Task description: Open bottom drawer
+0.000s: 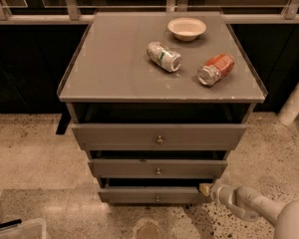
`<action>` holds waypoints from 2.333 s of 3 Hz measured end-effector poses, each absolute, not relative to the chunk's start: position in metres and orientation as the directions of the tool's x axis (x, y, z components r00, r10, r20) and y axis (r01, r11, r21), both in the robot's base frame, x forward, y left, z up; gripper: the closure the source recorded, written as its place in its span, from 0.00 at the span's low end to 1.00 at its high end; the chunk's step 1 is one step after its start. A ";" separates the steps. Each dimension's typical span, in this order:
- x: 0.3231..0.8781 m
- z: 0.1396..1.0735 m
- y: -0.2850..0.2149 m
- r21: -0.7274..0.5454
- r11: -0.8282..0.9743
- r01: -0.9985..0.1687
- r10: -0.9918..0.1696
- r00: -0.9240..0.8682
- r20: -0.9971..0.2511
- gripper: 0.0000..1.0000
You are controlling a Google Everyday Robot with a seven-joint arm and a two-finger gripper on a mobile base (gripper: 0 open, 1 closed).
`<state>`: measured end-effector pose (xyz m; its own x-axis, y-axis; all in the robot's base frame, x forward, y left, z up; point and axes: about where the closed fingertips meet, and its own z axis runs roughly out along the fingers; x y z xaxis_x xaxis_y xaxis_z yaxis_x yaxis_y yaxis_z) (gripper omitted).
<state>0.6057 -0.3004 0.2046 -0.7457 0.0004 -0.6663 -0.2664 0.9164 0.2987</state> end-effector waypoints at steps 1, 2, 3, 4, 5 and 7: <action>0.589 0.208 -0.302 0.336 0.902 -0.272 0.013 -0.760 -0.650 1.00; 0.604 0.214 -0.292 0.333 0.898 -0.287 0.011 -0.742 -0.670 1.00; 0.604 0.212 -0.291 0.334 0.898 -0.286 0.012 -0.744 -0.668 1.00; 0.603 0.202 -0.288 0.341 0.899 -0.276 0.009 -0.765 -0.644 1.00; 0.599 0.194 -0.285 0.346 0.897 -0.275 -0.003 -0.787 -0.617 1.00; 0.586 0.192 -0.278 0.376 0.879 -0.293 -0.025 -0.817 -0.577 1.00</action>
Offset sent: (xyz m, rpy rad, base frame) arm -0.0154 -0.0012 0.0027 0.0314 0.0193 0.0121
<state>0.5860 -0.2776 0.1915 -0.8166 -0.0251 -0.5767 -0.2927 0.8791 0.3762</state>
